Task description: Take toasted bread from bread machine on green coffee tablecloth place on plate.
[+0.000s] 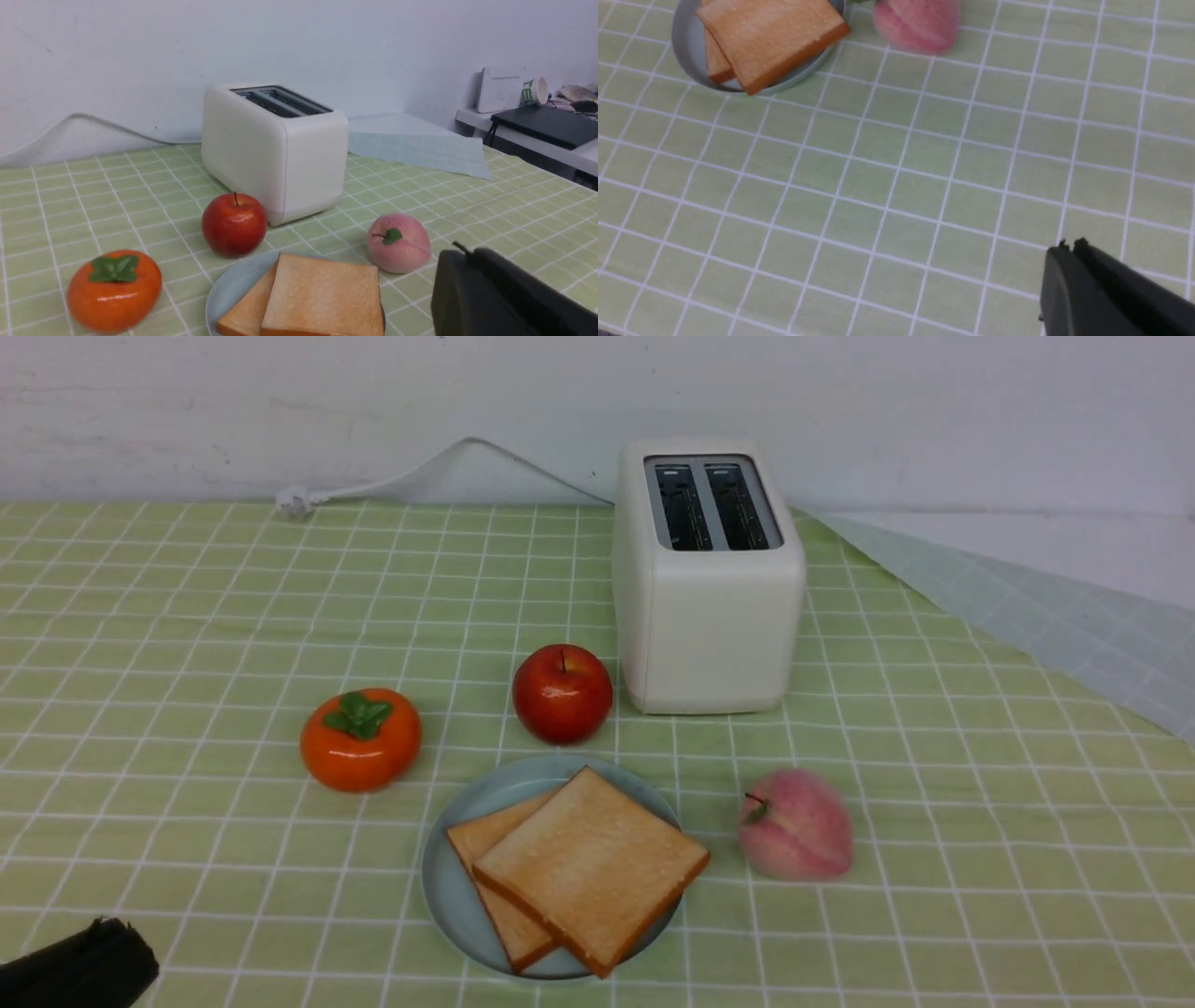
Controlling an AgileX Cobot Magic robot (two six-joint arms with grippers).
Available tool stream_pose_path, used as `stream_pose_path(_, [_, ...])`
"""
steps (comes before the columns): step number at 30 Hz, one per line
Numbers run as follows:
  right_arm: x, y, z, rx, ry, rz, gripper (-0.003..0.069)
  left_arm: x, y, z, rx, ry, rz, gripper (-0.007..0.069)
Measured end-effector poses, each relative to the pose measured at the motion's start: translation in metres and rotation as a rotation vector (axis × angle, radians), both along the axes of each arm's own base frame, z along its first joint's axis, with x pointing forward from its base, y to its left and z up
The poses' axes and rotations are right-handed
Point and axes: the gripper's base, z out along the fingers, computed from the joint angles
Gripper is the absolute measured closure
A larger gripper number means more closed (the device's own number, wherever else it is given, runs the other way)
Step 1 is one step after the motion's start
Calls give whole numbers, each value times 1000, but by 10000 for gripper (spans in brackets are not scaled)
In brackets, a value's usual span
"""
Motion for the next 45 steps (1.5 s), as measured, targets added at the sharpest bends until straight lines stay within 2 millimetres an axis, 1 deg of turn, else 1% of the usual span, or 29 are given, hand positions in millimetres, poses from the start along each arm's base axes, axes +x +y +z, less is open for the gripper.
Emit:
stream_pose_path(1, [-3, -2, -4, 11, -13, -14, 666, 1, 0, -3, 3, 8, 0, 637])
stream_pose_path(2, [-6, -4, -12, 24, -28, -40, 666, 1, -1, -6, 5, 21, -3, 637])
stream_pose_path(4, [-7, -8, -20, 36, -66, -73, 666, 2, -1, -9, 6, 31, -4, 637])
stream_pose_path(8, [-6, -9, -30, 81, -108, -118, 662, 3, -1, -12, 8, 41, -5, 637])
stream_pose_path(11, [-4, -10, -35, 72, -108, -127, 659, 3, -1, -12, 8, 41, -5, 637])
stream_pose_path(21, [-3, -10, -37, 72, -105, -135, 652, 3, -1, -12, 7, 41, -4, 637])
stream_pose_path(26, [-2, -13, -36, 30, -136, -148, 646, 3, -1, -12, 5, 43, -5, 637])
stream_pose_path(28, [0, -15, -36, 6, -159, -155, 650, 3, -1, -12, 4, 43, -5, 637])
stream_pose_path(31, [5, -18, -41, -15, -254, -187, 673, 3, -1, -12, 3, 43, -5, 637])
stream_pose_path(33, [10, -21, -51, -46, -348, -236, 679, 3, -1, -12, 3, 43, -5, 637])
stream_pose_path(35, [13, -25, -65, -62, -417, -294, 679, 3, -1, -12, 3, 44, -5, 637])
stream_pose_path(37, [14, -29, -89, -76, -485, -370, 679, 3, -1, -12, 3, 45, -5, 636])
stream_pose_path(39, [11, -32, -107, -91, -517, -419, 679, 3, -1, -12, 3, 45, -5, 634])
stream_pose_path(40, [11, -33, -110, -94, -528, -427, 679, 3, -1, -12, 3, 45, -5, 634])
stream_pose_path(41, [10, -34, -118, -99, -538, -444, 679, 3, -1, -12, 3, 45, -5, 634])
stream_pose_path(43, [6, -36, -141, -108, -553, -485, 679, 3, -1, -12, 3, 44, -5, 631])
stream_pose_path(44, [6, -36, -144, -110, -553, -490, 679, 3, -1, -12, 3, 44, -5, 631])
stream_pose_path(45, [4, -37, -152, -110, -545, -507, 679, 3, -1, -12, 3, 44, -5, 629])
